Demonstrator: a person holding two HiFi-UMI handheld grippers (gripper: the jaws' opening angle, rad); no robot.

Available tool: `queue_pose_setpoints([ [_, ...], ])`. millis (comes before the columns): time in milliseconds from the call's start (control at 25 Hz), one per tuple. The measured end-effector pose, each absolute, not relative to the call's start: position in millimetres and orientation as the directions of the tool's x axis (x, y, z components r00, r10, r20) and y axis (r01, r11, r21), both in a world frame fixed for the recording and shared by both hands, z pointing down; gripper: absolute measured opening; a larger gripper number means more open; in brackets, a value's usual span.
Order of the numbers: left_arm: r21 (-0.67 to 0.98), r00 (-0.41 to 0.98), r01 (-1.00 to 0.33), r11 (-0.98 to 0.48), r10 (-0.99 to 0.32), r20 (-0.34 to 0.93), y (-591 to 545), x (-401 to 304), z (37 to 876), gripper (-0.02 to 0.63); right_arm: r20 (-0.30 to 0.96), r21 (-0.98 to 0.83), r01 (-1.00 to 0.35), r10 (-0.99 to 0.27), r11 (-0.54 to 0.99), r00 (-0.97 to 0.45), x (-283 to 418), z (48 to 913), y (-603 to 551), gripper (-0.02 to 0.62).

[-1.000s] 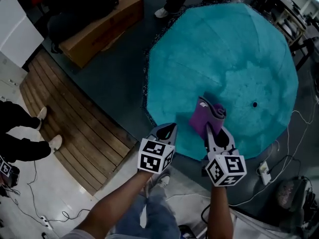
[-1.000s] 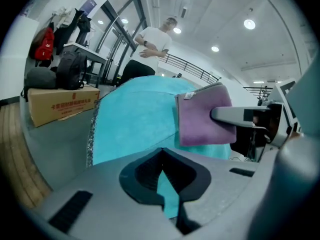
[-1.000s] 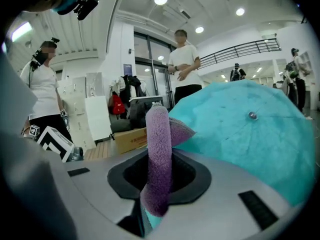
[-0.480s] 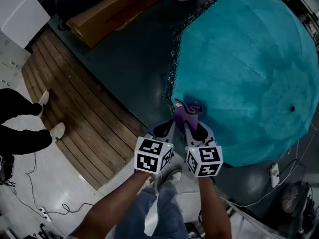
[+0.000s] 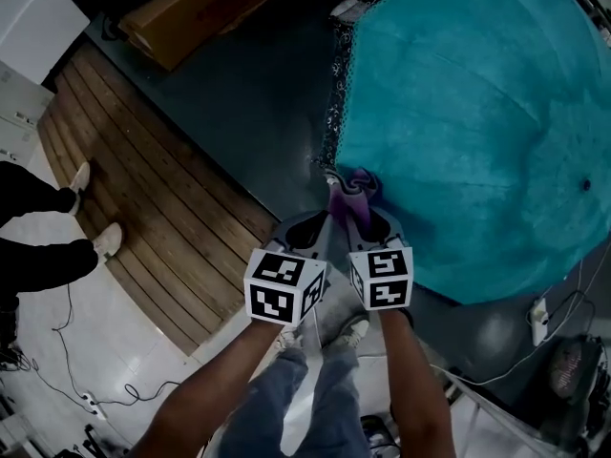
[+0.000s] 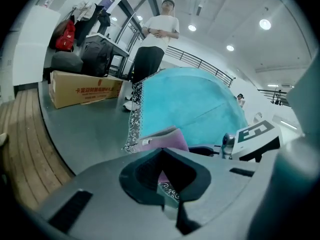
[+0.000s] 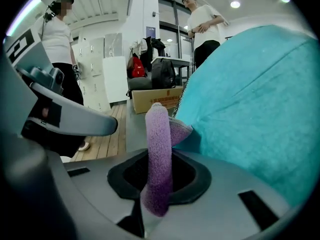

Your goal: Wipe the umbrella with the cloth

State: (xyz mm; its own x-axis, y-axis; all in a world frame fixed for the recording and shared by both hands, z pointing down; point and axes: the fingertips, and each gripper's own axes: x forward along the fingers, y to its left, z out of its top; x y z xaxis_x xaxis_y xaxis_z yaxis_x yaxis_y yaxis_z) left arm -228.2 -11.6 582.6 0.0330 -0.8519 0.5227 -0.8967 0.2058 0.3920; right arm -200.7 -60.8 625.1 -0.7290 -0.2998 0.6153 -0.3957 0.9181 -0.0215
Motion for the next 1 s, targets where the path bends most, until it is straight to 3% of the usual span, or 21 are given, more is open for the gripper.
queue_pose_setpoints([
  [760,0.41,0.108,-0.905,0.115,-0.87,0.482,-80,-79,516,0.005,0.529,-0.018,-0.5,-0.416,0.866,-0.74,-34,492,-145,0.077],
  [1000,0.406,0.119,-0.909,0.091,-0.878,0.464,-104,-56,496,0.005,0.504,-0.004,-0.504,-0.434,0.864,-0.747,-9,457,-173,0.077],
])
